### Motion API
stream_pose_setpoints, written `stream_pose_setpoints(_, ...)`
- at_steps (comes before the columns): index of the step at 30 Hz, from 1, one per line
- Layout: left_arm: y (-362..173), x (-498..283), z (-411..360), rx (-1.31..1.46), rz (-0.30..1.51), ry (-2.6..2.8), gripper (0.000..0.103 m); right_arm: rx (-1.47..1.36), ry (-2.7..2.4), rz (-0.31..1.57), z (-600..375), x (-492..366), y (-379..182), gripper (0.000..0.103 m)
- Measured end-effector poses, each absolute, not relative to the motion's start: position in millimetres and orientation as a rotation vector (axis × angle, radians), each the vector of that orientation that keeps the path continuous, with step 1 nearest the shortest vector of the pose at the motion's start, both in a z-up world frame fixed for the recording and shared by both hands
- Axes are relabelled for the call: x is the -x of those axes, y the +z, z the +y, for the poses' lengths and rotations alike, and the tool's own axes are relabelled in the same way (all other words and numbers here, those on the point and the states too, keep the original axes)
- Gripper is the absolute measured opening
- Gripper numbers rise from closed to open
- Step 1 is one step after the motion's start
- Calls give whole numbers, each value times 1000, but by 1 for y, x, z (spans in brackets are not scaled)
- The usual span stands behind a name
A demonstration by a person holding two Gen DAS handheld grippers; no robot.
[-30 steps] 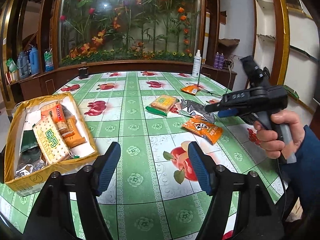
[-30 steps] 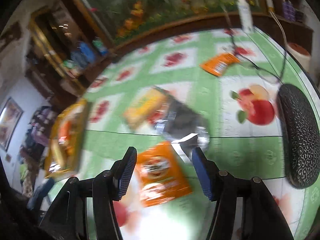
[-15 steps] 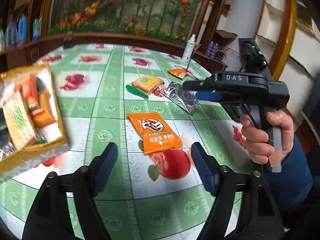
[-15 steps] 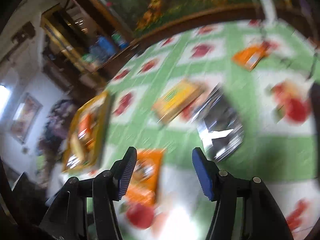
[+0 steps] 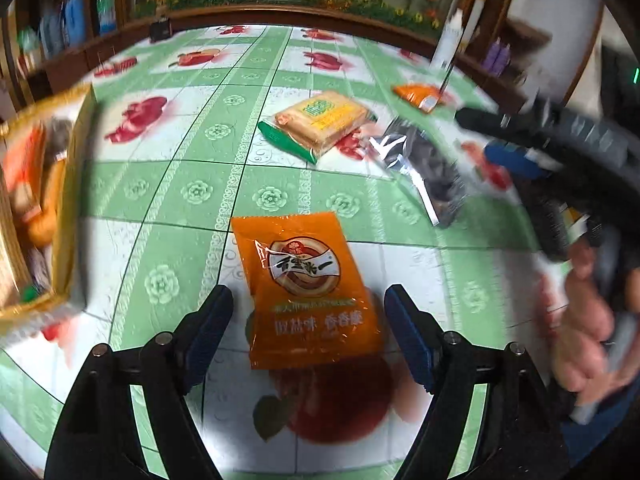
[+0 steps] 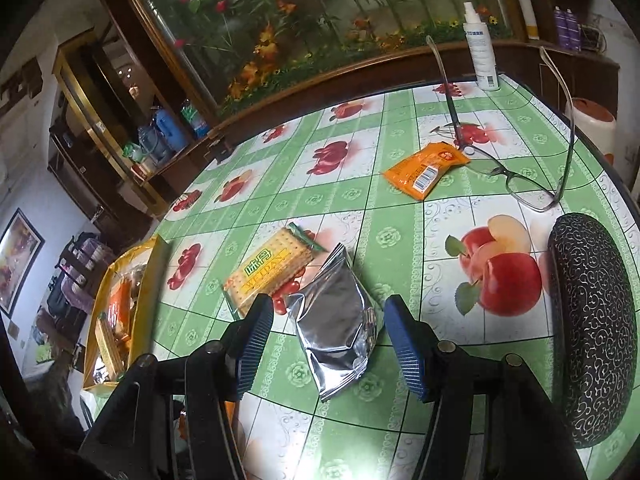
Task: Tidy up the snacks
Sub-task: 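Lift and carry the orange bag and silver foil bag toward the tray with both grippers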
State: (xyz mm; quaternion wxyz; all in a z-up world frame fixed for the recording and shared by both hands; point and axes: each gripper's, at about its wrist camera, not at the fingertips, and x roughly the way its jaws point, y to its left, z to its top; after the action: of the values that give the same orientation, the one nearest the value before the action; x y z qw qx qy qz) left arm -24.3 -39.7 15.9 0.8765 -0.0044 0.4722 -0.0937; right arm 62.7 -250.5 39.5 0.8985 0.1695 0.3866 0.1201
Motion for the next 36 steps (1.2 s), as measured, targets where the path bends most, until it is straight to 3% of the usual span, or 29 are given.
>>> stream_pose_setpoints(2,13,25,-41,-40,963,-193,78,-342,252,803,-250,-65,39,67)
stream_pose_setpoints(4,12,28,-40,-96,930,-185,65,-325,251,804,-247,-66,39,67)
stream_pose_setpoints(7,14,23,-23,-101,922,-209,56,-295,251,801,-243,-67,37,71)
stream_pose_setpoints(21,19,3,21,76,875,-245,56,29,270,917,-193,-95,-1,74)
stream_pose_setpoints(23,21,3,22,81,862,-243,56,117,231,905,-184,-90,-2,65)
stream_pose_setpoints(36,42,16,24,48,700,-209,56,-49,228,770,-200,-63,35,62)
